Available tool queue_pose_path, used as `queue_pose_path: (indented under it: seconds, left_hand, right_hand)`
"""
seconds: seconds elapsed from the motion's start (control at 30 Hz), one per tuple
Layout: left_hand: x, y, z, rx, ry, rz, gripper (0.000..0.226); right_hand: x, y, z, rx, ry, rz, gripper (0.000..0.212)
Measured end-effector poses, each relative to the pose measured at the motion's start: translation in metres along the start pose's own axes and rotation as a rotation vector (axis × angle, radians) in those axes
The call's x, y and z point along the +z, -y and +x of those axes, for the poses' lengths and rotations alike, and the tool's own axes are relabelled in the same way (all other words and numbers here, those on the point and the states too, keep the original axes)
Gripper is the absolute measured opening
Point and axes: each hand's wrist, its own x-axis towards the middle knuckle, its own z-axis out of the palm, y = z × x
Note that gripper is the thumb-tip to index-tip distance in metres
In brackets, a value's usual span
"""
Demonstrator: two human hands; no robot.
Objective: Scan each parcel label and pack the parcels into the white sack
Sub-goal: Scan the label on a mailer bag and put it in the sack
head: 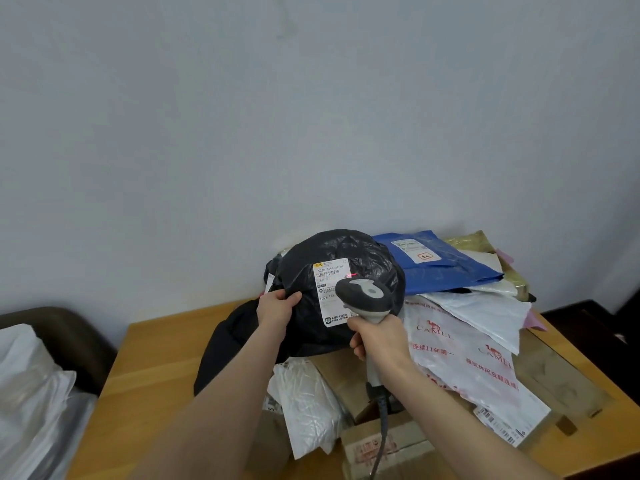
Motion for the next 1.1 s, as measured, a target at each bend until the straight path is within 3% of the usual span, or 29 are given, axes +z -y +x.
queue_pose_path:
  seconds: [1.1]
  left_hand:
    - [-0.014, -0.007, -0.022, 0.027, -0.042, 0.024, 0.037]
  right_hand:
    - [-0.007, 0.010, -0.021, -0.048, 0.018, -0.066, 0.018]
